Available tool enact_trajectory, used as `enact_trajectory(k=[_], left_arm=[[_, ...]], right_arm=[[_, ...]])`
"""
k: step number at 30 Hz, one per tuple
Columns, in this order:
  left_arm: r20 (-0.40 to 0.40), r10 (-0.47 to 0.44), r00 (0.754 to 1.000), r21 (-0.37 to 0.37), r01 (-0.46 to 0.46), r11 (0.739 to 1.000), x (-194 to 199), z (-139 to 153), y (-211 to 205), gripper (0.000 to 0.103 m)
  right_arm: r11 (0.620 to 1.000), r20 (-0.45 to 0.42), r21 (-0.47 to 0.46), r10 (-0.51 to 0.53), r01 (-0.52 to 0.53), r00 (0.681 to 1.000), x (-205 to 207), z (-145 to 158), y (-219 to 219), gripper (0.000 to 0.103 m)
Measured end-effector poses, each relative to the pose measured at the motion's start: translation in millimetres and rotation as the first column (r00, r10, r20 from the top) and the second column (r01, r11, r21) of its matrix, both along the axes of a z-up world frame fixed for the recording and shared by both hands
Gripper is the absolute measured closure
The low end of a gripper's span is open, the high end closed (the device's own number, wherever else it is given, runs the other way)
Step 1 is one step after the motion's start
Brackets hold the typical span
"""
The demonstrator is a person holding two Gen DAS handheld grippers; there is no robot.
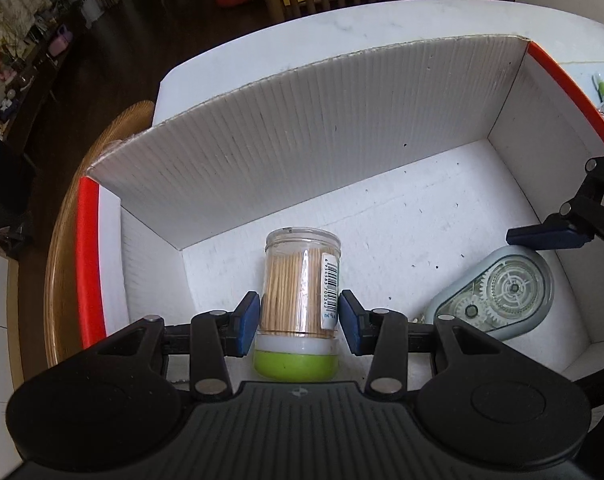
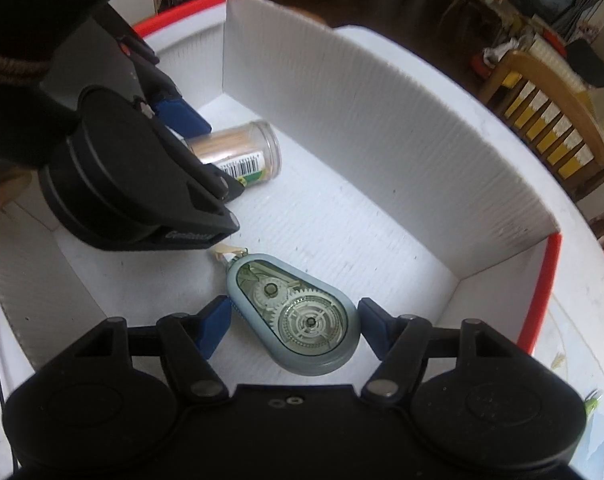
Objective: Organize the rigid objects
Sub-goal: 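Carry the toothpick jar and correction tape with both tools into the red box, then open the left tool releasing the jar while the right tool releases the tape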
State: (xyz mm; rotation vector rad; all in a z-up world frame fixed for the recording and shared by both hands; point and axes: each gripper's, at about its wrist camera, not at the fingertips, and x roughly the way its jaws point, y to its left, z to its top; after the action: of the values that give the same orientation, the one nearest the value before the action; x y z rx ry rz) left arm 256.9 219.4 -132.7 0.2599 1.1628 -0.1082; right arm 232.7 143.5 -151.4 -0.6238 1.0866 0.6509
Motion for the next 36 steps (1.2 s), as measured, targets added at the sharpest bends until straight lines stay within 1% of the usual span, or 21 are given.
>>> enact_trajectory(k=[7, 11, 14, 15, 17, 24, 29, 36], left_arm=[[-0.010, -0.002, 1.000, -0.003, 0.002, 1.000, 1.2, 1.8, -0.3, 0.061], [-0.016, 0.010, 1.000, -0.017, -0.011, 1.000, -0.2, 3.0, 2.0, 0.060], [-0.007, 0.016, 1.000, -0.025, -0.016, 1.000, -2.2, 5.6, 3.7, 0.060], [-0.002, 0.015, 1.000, -0.027, -0.015, 1.000, -3.5, 7.3, 3.5, 0.058], [0.010, 0.017, 1.000, -0.027, -0.017, 0.999, -6.4, 11.3, 3.9, 0.056], [0.043, 0.034, 0.999, -0.064, -0.031, 0.997, -18.5, 28.2, 8.3, 0.056], [0.077, 0.045, 0.996, -0.082, -0.039, 0.996, -28.3, 42.6, 8.3, 0.055], [0.128, 0.045, 0.991, -0.107, -0.031, 0.994, -46.5, 64.2, 0.7, 0.055]], right_arm=[[0.999, -0.041, -0.035, 0.004, -0.005, 0.999, 0.2, -4.4, 3.1, 0.034], [1.000, -0.034, -0.029, 0.007, -0.008, 0.999, -0.2, -1.8, 3.4, 0.029], [1.000, -0.023, -0.008, 0.003, -0.003, 1.000, -2.9, 4.9, 1.3, 0.027], [1.000, -0.019, 0.002, 0.001, -0.001, 1.000, -3.8, 7.5, -0.4, 0.027], [1.000, -0.013, 0.021, -0.004, 0.004, 1.000, -3.7, 13.0, -5.5, 0.027], [0.994, 0.025, 0.101, -0.036, 0.034, 0.999, -13.0, 35.7, -19.4, 0.026], [0.985, 0.050, 0.166, -0.065, 0.056, 0.997, -23.8, 57.8, -32.1, 0.026], [0.967, 0.077, 0.239, -0.111, 0.090, 0.991, -36.7, 80.3, -50.2, 0.025]])
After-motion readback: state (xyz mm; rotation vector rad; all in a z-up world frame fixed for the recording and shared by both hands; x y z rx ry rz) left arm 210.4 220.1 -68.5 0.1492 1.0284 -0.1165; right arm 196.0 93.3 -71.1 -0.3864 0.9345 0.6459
